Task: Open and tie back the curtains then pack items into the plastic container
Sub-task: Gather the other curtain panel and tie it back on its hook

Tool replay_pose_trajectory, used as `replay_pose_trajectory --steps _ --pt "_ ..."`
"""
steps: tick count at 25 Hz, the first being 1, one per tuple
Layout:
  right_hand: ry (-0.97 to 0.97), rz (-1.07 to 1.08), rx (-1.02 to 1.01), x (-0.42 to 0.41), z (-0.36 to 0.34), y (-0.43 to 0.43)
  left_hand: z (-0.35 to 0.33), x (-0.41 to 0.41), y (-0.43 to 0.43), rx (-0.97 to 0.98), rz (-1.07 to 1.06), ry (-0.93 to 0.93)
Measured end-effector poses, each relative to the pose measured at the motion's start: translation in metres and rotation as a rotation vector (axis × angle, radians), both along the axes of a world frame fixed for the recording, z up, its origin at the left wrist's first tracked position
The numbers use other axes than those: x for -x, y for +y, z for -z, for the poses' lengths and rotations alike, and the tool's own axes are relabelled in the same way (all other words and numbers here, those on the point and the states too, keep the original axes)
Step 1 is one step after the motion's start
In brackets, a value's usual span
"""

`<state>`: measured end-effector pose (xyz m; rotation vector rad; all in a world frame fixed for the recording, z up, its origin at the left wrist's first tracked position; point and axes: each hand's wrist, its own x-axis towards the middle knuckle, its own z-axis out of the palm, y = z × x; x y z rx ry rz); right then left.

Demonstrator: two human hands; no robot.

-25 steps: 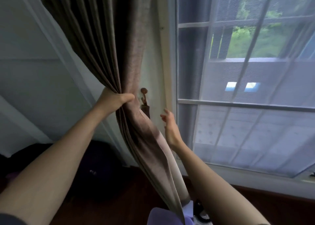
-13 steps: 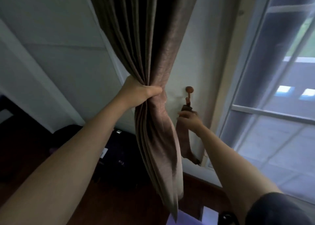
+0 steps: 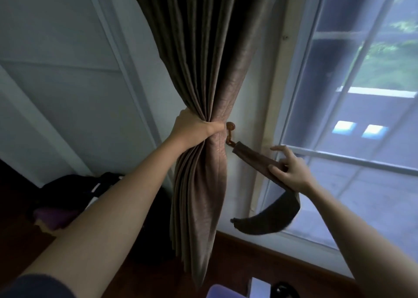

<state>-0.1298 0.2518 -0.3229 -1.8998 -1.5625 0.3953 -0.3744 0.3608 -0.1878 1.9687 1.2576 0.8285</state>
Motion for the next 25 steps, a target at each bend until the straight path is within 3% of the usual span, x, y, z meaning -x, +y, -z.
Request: replay_pose_trajectory --steps 4,8,15,22,25 --pt "-0.383 0.006 0.194 -0.033 -0.052 -0.012 0.006 -0.042 -0.009 0.032 0.003 -0.008" --pt "-0.441 0.054 0.201 -0.037 -0.079 -0.027 0.016 -0.079 -0.027 0.062 0.012 -0.021" --pt "-0.201 0.036 0.018 -0.037 -0.086 -0.06 0.021 -0.139 -0.07 0.027 -0.03 -0.053" --pt "0.026 0.205 -0.049 -0.005 -0.073 -0.076 0.02 -0.159 -0.084 0.068 0.031 -0.024" --pt "0.401 0.279 -0.117 0.023 -0.064 -0.077 0.017 -0.155 -0.074 0.167 0.153 -0.021"
